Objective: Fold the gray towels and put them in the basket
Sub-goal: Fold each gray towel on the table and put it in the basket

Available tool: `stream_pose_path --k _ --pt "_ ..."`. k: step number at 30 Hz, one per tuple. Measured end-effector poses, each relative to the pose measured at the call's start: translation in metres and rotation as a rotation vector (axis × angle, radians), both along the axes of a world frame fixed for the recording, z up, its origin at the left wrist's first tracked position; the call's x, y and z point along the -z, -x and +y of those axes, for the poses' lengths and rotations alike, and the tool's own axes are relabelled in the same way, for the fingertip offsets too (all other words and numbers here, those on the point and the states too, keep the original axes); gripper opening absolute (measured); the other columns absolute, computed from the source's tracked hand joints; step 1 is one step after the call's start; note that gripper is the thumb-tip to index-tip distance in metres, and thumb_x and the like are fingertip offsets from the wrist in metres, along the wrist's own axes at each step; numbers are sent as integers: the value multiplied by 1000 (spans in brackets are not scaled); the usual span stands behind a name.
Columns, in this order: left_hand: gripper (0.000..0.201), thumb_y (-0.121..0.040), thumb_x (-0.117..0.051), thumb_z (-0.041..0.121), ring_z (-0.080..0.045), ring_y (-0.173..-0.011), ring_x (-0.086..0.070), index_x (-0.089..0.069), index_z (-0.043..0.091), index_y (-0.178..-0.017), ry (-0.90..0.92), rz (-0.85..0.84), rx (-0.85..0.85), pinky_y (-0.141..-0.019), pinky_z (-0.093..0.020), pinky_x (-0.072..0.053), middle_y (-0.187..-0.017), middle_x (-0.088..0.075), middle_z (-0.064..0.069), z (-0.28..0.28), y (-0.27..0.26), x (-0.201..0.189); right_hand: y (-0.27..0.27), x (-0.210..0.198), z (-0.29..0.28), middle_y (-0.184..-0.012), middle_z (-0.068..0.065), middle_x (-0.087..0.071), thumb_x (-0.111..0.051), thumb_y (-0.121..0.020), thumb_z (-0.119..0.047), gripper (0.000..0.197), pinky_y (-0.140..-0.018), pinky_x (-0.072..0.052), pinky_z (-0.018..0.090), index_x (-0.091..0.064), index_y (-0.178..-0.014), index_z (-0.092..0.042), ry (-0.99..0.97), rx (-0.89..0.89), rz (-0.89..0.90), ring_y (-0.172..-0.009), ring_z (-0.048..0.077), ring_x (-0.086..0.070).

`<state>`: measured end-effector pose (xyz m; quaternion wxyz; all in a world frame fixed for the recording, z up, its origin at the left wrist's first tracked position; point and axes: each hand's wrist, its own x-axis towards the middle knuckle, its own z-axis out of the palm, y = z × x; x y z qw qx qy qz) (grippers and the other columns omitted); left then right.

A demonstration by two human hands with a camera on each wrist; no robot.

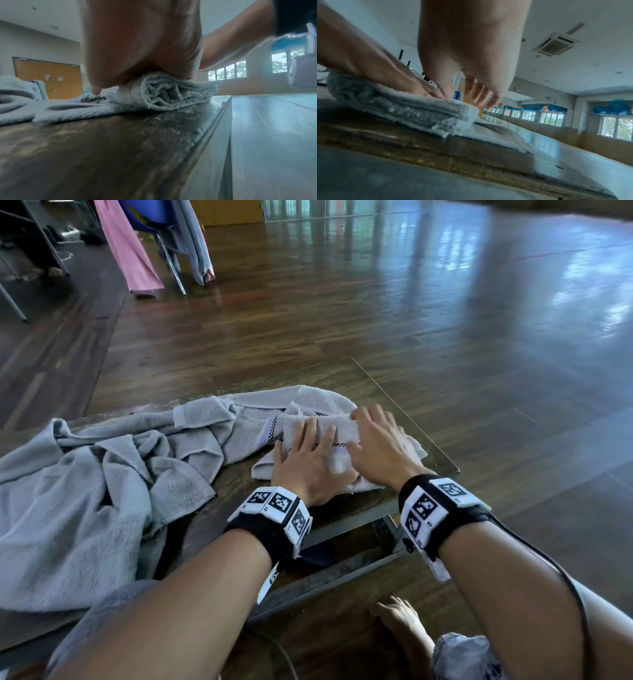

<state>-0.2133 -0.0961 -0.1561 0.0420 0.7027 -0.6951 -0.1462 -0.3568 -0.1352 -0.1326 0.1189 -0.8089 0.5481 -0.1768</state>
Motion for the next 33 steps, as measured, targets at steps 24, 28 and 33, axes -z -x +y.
stream_pose_path --k 24,28,33 --pt "136 -62 -57 90 -5 -144 33 33 35 -149 -261 122 -14 -119 -59 7 -152 43 18 -8 -26 -7 -3 36 -9 -164 -19 24 -16 -104 -60 69 -125 8 47 11 -160 -31 -397 -123 42 -148 0 26" --pt "141 -60 -58 90 -6 -143 36 37 32 -146 -273 117 -32 -119 -59 9 -151 47 15 -7 -25 -7 -5 36 -8 -165 -15 24 -18 -105 -58 70 -125 8 44 12 -160 -27 -391 -83 41 -149 1 24" --pt "143 -60 -61 87 -19 -143 38 39 31 -145 -327 -17 -66 -116 -64 13 -151 49 4 -10 -22 -22 -7 37 -6 -166 -13 23 -20 -105 -55 70 -125 8 42 12 -160 -26 -370 -61 52 -150 3 23"
